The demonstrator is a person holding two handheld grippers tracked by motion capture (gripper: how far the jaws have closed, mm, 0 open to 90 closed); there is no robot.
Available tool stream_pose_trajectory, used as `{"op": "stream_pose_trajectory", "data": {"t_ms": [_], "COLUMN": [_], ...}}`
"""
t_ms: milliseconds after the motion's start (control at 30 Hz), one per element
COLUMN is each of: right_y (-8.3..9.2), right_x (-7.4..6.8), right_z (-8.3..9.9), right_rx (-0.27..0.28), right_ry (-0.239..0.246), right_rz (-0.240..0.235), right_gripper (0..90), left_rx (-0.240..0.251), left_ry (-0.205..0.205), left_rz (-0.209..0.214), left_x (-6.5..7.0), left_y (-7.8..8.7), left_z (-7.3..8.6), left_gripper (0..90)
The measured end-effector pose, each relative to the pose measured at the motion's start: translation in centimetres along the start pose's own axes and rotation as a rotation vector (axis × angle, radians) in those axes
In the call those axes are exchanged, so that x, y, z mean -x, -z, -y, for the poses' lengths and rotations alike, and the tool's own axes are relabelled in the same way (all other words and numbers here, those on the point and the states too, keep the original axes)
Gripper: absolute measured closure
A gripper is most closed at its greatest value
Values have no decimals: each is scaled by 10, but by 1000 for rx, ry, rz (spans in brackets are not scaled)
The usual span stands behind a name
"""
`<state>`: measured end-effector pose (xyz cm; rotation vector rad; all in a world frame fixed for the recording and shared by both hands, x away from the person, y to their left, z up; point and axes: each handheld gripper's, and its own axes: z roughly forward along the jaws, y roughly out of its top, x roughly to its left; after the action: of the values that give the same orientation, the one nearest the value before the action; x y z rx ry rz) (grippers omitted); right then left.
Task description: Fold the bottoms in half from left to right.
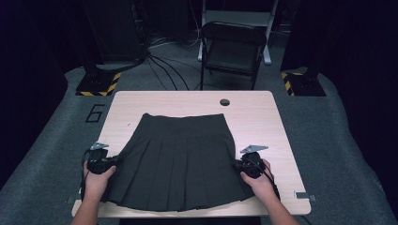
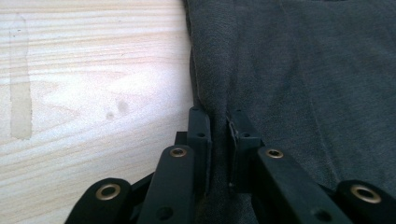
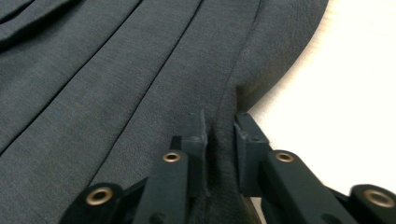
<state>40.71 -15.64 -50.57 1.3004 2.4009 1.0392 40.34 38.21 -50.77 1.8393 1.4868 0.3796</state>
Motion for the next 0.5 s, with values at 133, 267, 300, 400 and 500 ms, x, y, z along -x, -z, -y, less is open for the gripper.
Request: {"op": "stream_pose_trajectory", "data": {"t_ms": [133, 267, 300, 400, 500], "right_y": [0, 1, 1, 3, 3], "right_x": [1, 0, 0, 2, 3], "right_z": [0, -1, -1, -1, -1], "right_rx": [10, 14, 19, 29, 38], "right_ry": [6, 2, -1, -7, -14], "right_rz": [2, 14, 19, 25, 33], "right_gripper": [689, 632, 616, 588, 575], "left_rx": [18, 30, 44, 50, 53], "left_ry": [6, -24, -20, -33, -51], "left_rz": [1, -6, -8, -4, -15], "left_x": [1, 1, 2, 2, 3], "left_y": [0, -1, -2, -5, -11], "left_z": [-1, -4, -4, -7, -8], "left_gripper": [743, 658, 630, 552, 508]}}
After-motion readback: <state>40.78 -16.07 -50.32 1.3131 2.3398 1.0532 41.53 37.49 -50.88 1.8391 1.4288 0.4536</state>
